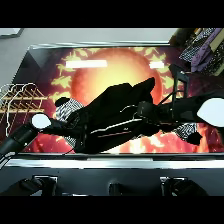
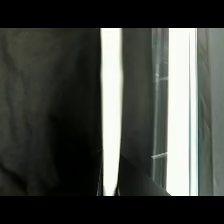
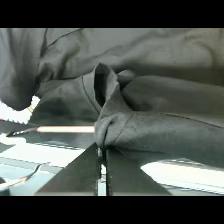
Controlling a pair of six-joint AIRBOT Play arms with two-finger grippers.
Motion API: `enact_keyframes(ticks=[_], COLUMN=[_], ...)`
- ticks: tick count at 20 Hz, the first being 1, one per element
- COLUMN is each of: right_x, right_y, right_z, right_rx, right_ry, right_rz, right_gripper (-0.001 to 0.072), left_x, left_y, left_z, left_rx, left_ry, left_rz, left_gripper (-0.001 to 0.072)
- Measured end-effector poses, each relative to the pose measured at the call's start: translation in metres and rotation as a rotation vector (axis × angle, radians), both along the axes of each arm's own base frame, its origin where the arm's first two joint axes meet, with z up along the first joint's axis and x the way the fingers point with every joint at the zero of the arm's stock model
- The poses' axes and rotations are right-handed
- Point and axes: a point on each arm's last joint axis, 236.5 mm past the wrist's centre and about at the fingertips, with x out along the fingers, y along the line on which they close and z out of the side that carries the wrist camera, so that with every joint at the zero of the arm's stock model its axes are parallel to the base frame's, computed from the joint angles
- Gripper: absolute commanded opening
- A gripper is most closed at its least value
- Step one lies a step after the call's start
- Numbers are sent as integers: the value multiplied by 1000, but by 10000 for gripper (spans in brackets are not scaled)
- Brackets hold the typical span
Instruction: Fold the clothes and pants, and hang the long-sleeved shirts on hangers.
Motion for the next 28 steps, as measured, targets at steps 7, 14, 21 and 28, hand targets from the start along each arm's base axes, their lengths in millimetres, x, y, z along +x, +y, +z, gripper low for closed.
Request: enact_keyframes(ticks=[7,14,21,28], right_x=[-10,-6,-3,-8], right_y=[-2,6,4,-2], right_z=[14,16,17,26], right_rx=[39,71,62,65], right_ry=[-16,-21,-37,-73], right_rz=[-20,-17,-17,-17], right_gripper=[43,43,43,43], left_x=[5,-5,-10,-9], left_y=[-6,-22,-28,-19], left_z=[1,-2,-3,-5], left_rx=[-15,-21,-22,21], left_ry=[8,20,28,66], left_rz=[36,11,4,29], left_gripper=[34,34,33,34])
